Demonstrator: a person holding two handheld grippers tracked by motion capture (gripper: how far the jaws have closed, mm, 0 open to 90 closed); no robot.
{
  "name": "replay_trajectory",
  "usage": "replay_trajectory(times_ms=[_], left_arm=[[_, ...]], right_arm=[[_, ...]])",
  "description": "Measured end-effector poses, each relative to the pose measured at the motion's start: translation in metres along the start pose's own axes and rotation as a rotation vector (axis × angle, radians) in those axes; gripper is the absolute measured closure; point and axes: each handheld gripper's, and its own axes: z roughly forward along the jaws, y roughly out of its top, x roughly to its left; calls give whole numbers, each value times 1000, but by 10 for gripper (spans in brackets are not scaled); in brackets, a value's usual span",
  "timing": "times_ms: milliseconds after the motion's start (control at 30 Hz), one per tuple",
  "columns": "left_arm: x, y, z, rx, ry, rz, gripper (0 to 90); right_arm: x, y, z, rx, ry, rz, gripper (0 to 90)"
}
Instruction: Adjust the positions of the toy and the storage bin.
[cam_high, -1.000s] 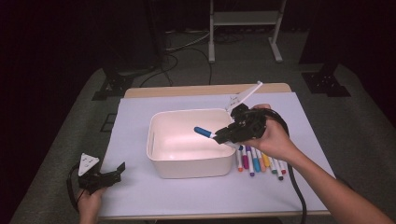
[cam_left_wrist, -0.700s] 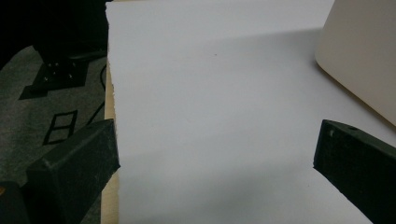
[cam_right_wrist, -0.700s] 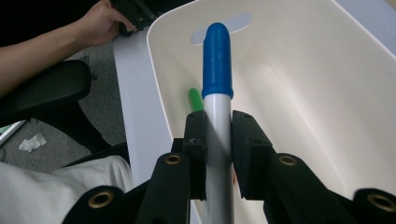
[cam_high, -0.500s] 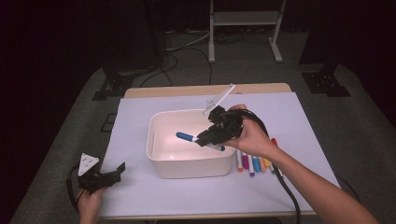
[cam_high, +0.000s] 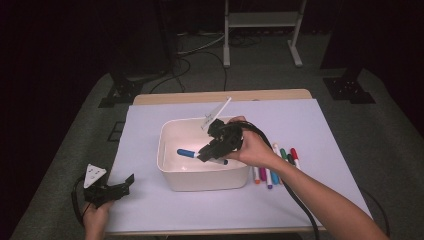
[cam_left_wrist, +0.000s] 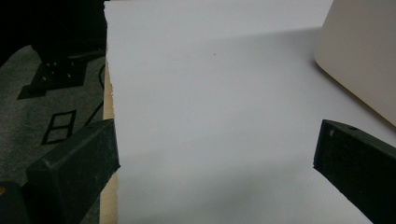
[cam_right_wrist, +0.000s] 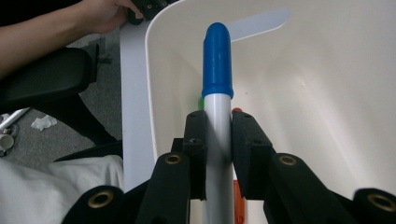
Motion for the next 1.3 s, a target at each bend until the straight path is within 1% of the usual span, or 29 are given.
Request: replay_trajectory(times_ms=[33,100,267,367,433,600,667,700,733,767,800,833,1133,1167,1300], left_arm=[[0,0,0,-1,0,-1,0],[0,0,0,-1,0,-2,0],[0,0,0,-1,0,-2,0],[0,0,0,-1,-1,-4,0],[0,0,0,1,-2,-5,0],[0,0,0,1,-3,-5,0],[0,0,0,2,-3,-5,0],[0,0,0,1,-3,-4,0],[0,0,0,1,-2,-4,0],[0,0,0,2,-4,-6,0],[0,0,0,2,-4,-6,0],[1,0,0,4,-4,-5,0],[1,0,0,5,-5,-5,0],[1,0,0,4,-6,-6,0],[1,0,0,2,-5,-7,0]], right_arm=[[-1,1,5,6,9,-2,756],[-2,2,9,15,8,-10,757],[-6,3,17,27,19,-9,756],[-10,4,25,40,33,-8,756],[-11,4,27,44,36,-9,756],[-13,7,38,55,54,-17,756],[-13,7,39,59,53,-16,756],[-13,8,42,61,53,-27,756],[-13,8,42,61,53,-27,756],[-13,8,44,73,56,-26,756],[-13,8,44,73,56,-26,756],[-13,8,47,78,58,-36,756],[-12,9,57,105,67,-41,756],[-11,9,60,114,72,-47,754],[-11,10,62,123,70,-49,754]])
